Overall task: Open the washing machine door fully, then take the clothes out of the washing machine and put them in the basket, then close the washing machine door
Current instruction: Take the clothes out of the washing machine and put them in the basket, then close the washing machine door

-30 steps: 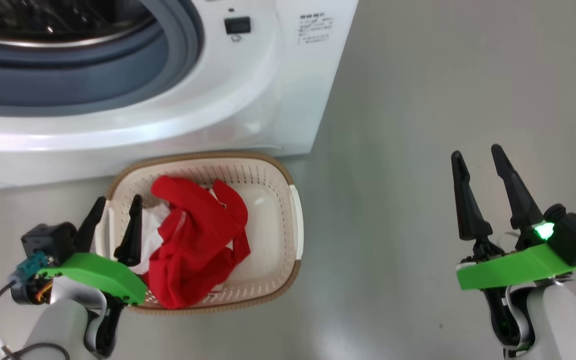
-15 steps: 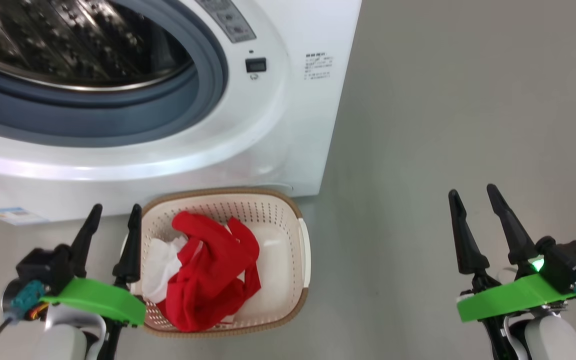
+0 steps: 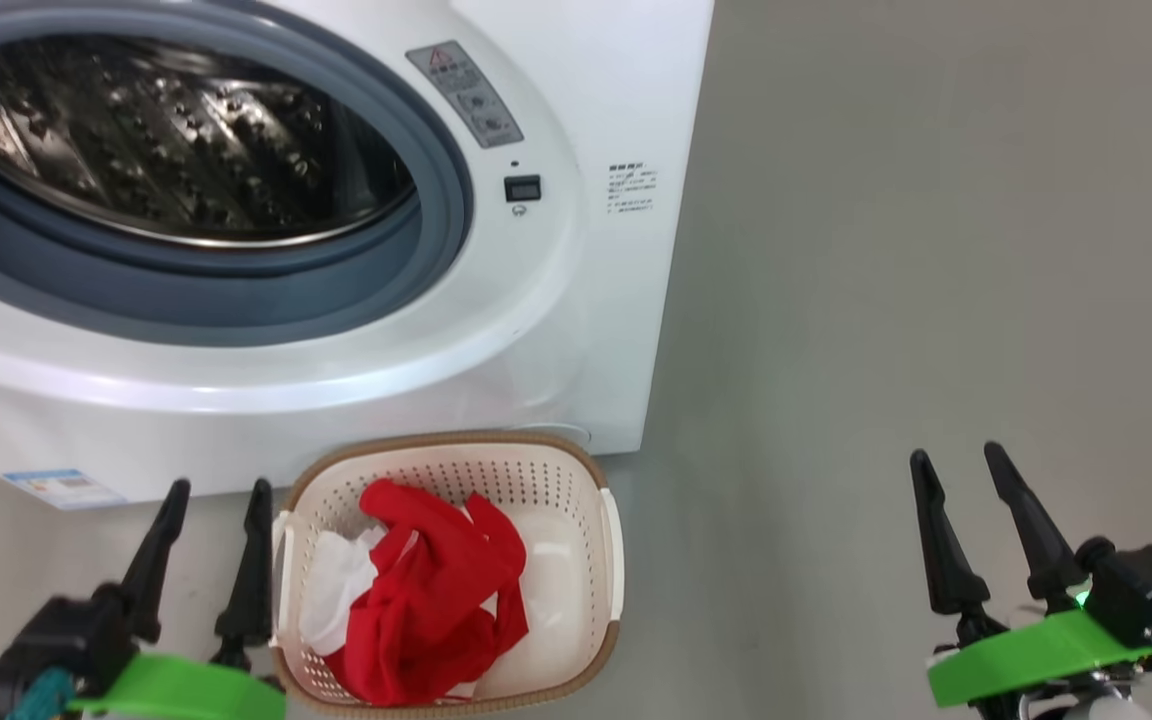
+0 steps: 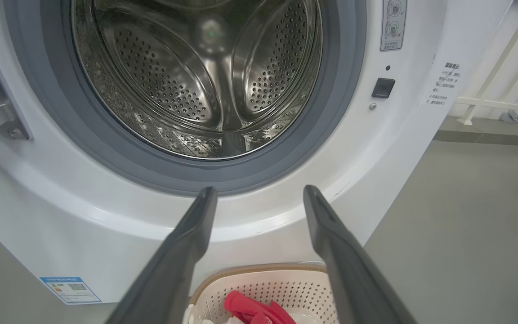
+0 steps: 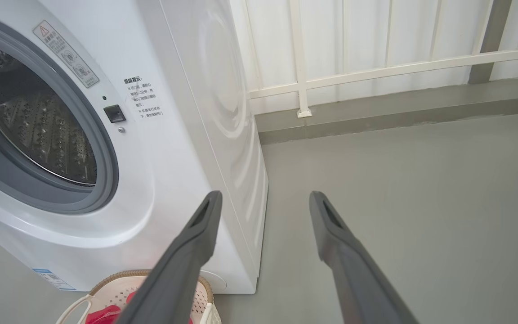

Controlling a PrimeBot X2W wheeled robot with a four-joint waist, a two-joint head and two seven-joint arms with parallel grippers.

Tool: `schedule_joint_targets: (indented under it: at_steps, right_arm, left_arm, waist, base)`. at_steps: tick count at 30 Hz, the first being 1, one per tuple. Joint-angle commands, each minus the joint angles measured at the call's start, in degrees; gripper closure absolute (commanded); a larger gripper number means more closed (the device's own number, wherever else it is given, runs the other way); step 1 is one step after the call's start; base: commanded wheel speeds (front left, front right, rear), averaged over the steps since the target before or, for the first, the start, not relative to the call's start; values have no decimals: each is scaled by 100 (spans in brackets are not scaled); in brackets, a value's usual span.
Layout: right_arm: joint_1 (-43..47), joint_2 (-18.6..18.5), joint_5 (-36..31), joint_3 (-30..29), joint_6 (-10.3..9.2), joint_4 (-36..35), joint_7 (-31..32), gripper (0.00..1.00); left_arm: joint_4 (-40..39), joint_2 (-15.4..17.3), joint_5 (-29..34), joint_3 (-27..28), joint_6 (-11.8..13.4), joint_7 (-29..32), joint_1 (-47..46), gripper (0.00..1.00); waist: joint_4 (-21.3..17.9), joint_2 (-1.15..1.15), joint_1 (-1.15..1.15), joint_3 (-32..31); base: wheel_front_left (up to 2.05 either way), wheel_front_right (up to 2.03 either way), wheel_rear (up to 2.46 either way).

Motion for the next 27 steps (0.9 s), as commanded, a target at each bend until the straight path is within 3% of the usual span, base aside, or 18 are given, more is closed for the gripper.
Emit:
schedule_joint_targets:
  at_steps: [1, 11, 27]
  right_arm:
    - [45, -23, 15, 108, 37, -126, -37, 0]
    - [225, -23, 21, 87, 37, -124, -37, 0]
    - [158, -23, -7, 69, 37, -115, -37, 0]
  left_arm:
    - [-252, 72, 111, 272, -32, -36, 102, 0]
    - [-846, -158, 304, 626, -32, -36, 862, 0]
    - [-850, -170, 290, 633, -32, -36, 748, 0]
  waist:
    - [-35, 0, 0, -109]
    - [-113, 0, 0, -213]
    - [-88, 0, 0, -155]
  base:
    - [0, 0, 0]
    - [0, 0, 0]
    - [0, 0, 0]
